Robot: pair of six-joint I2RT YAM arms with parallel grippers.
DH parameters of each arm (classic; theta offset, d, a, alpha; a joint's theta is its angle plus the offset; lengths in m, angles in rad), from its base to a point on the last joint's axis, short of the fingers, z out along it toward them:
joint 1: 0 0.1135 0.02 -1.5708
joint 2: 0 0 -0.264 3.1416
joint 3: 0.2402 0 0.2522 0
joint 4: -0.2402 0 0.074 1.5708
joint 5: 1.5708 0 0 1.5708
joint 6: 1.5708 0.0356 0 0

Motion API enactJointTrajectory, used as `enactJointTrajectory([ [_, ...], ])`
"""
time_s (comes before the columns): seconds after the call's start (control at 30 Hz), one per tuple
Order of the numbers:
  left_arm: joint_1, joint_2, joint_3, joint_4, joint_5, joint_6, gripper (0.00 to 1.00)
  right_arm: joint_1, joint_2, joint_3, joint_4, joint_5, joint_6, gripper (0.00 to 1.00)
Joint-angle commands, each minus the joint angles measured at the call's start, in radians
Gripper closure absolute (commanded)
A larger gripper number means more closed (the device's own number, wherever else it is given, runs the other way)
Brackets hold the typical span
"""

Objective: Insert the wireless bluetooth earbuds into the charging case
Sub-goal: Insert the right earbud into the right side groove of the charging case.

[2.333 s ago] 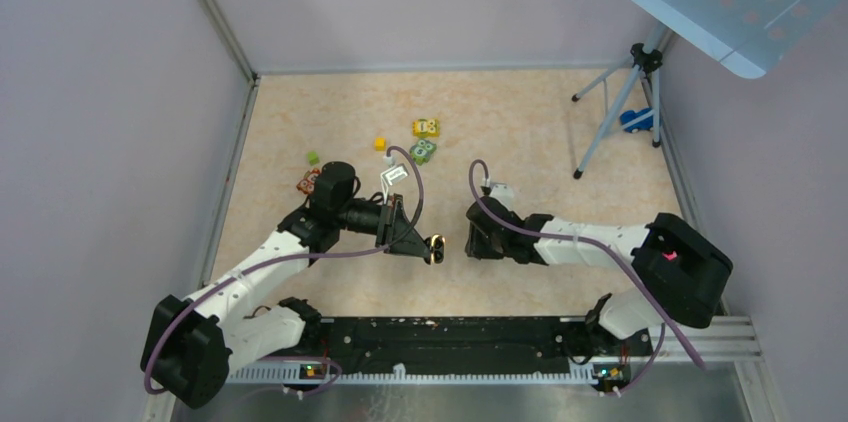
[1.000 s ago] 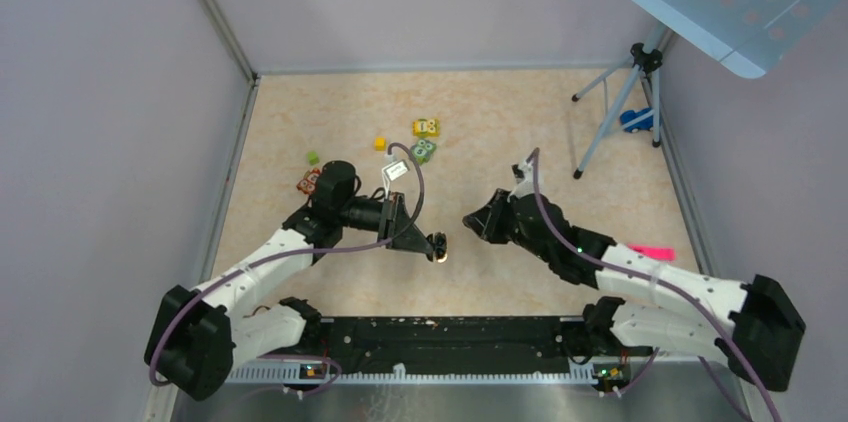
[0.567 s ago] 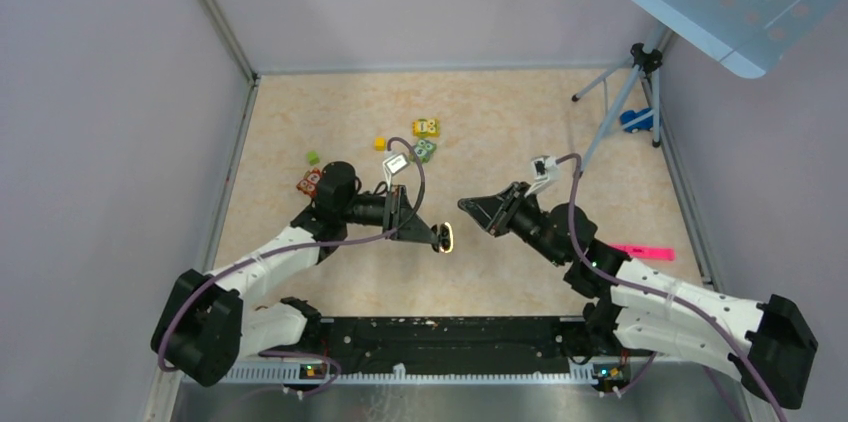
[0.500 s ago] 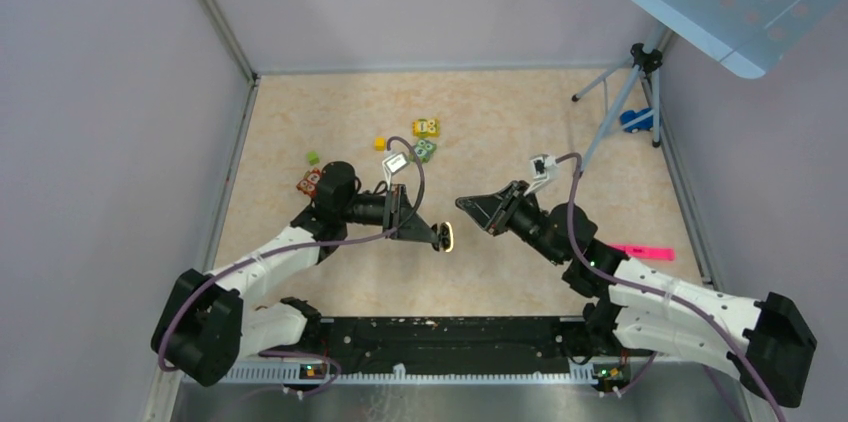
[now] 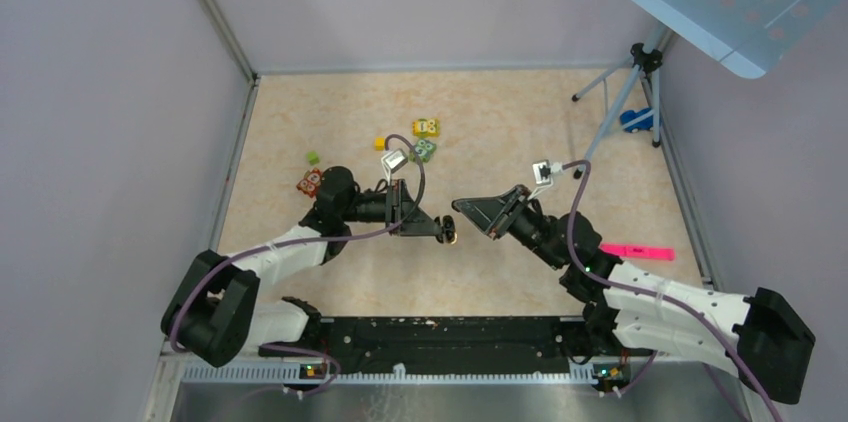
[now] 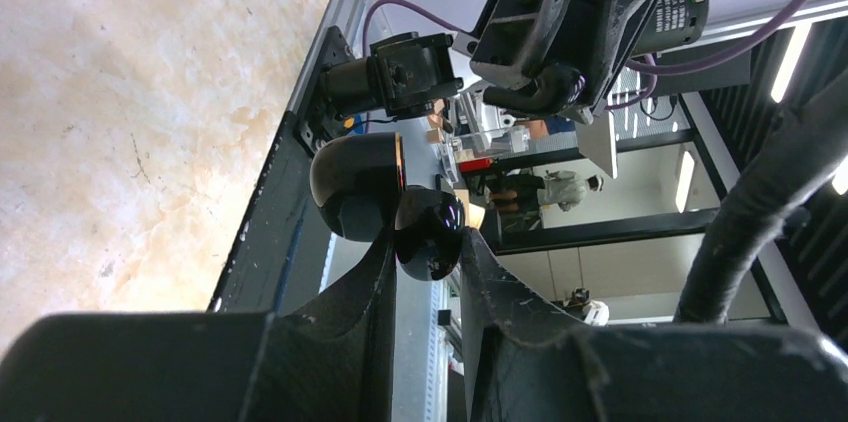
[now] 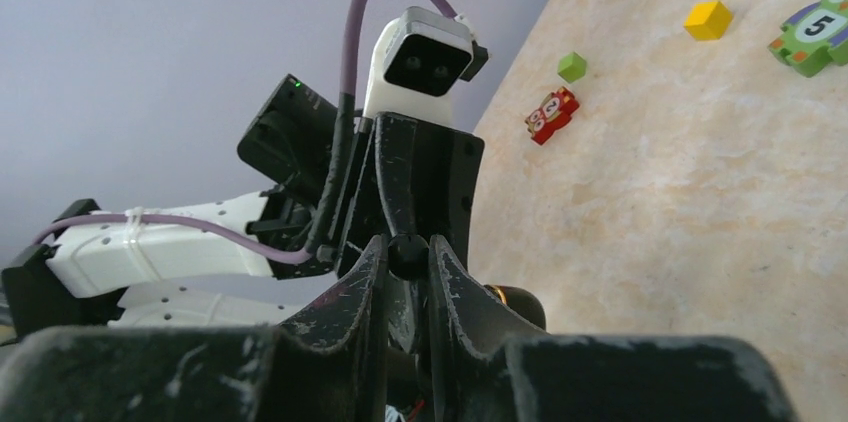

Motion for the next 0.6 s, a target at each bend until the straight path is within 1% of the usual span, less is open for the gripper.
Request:
enactJointTrajectory([
  [0.0, 0.004, 0.021, -0.007, 0.227, 0.009, -0.114, 1.00, 0.023, 0.002, -0.025, 0.133, -0.008, 0.038, 0.90],
  [0.2, 0.004, 0.061, -0.009, 0.356, 0.010, -0.221, 1.00, 0.028, 0.005, -0.049, 0.178, -0.004, 0.044, 0.90],
  [0.57, 0.004, 0.062, -0.002, 0.347, 0.015, -0.233, 1.00, 0.031, 0.025, -0.058, 0.259, 0.016, 0.034, 0.90],
])
